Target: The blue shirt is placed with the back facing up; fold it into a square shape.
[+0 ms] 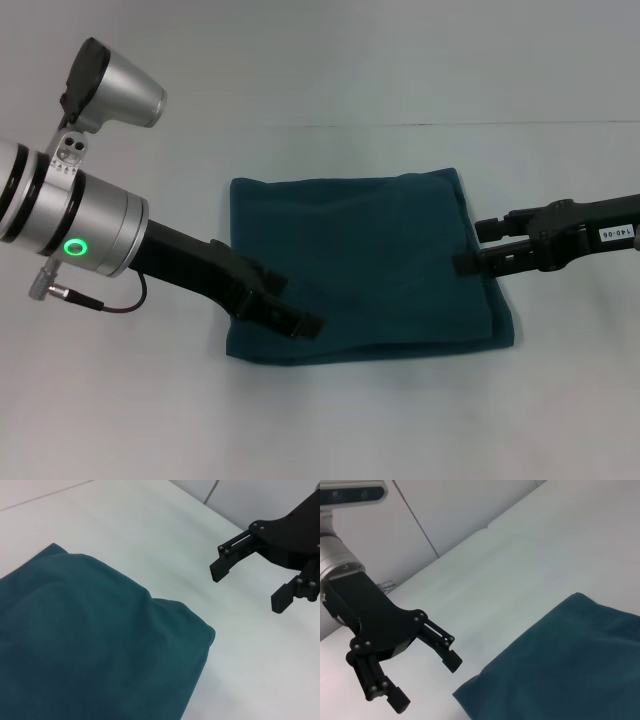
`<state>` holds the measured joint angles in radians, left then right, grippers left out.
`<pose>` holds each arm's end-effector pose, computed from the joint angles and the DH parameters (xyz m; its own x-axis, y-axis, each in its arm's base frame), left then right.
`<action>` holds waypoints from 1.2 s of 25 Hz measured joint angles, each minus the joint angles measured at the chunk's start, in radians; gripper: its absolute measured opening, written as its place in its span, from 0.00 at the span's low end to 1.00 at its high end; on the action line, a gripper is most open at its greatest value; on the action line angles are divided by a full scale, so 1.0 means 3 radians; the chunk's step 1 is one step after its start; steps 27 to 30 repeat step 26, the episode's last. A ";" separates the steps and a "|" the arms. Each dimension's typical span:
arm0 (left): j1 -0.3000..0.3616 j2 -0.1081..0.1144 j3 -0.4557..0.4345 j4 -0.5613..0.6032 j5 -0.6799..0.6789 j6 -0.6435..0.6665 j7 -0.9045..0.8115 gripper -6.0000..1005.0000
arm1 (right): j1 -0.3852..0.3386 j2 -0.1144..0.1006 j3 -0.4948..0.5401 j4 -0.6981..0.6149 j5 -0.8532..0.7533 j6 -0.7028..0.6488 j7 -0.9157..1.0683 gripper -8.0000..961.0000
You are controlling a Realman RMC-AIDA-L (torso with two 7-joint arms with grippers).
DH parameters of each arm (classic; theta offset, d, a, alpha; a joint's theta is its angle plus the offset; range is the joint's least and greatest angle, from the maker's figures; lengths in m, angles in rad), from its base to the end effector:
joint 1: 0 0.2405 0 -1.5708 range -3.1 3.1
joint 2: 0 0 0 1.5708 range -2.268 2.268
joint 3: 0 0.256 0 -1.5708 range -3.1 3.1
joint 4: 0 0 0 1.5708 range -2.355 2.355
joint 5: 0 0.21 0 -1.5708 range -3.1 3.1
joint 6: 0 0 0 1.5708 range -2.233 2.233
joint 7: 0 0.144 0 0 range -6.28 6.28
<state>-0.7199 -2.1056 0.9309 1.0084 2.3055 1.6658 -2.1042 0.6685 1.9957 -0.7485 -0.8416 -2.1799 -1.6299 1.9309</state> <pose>-0.1769 0.3621 0.0008 0.8127 0.5762 0.0871 0.5801 -0.8140 -0.0284 0.2257 0.3711 0.0450 0.7494 -0.5881 -0.3043 -0.6321 -0.7722 -0.0642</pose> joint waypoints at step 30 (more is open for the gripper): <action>-0.0004 -0.0007 0.0001 -0.0002 0.0009 -0.0021 0.0004 0.93 | 0.0001 0.0005 -0.0006 0.0019 0.0000 0.0043 -0.0004 0.95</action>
